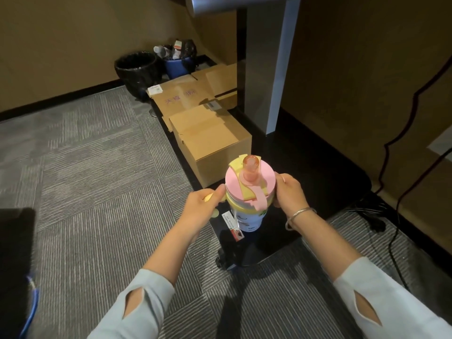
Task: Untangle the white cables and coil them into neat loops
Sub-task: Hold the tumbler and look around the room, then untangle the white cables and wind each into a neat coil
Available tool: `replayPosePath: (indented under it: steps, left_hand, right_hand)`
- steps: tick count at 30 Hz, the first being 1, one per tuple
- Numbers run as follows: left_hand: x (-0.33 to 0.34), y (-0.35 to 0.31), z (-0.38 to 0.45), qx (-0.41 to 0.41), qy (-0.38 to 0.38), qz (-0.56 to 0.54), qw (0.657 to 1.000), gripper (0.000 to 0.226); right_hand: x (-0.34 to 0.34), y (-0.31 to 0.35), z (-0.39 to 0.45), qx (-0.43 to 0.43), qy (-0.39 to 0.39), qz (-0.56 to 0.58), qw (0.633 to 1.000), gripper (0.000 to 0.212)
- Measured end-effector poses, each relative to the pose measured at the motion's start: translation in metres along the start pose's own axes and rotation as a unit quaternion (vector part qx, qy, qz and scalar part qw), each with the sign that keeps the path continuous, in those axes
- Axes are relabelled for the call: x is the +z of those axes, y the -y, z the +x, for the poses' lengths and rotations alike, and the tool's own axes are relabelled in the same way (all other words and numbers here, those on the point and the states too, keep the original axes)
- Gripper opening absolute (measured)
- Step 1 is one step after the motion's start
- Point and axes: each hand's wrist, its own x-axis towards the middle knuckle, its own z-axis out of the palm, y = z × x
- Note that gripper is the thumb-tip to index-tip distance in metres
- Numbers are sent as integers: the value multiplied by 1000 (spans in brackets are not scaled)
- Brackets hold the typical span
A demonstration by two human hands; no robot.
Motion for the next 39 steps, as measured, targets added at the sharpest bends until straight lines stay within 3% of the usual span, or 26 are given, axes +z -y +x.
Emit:
replayPosePath:
  steps: [4, 17, 23, 26, 32, 39]
  left_hand:
    - [2, 4, 5, 0, -2, -1, 1000, 39]
    - [4, 2, 20, 18, 9, 4, 1000, 40]
    - [5, -1, 28, -13, 7, 26, 1000, 40]
    - [3, -2, 29, -18, 8, 40, 999, 42]
    - [-13, -27, 26, 43, -47, 14, 998, 23]
    - [-36, -94, -2, 47, -63, 16, 997, 15]
  right_hand:
    - [2, -6, 2, -16, 9, -9, 1000, 30]
    - [3, -10, 14, 14, -4, 3, 1000, 36]
    - [1, -8, 18, 28, 3, 1, 1000, 36]
    - [0, -5, 18, 40, -20, -32, 999, 42]
    - [-9, 18, 10, 65, -90, -79, 991, 39]
    - [-23, 94, -18, -43, -130, -82, 987, 12]
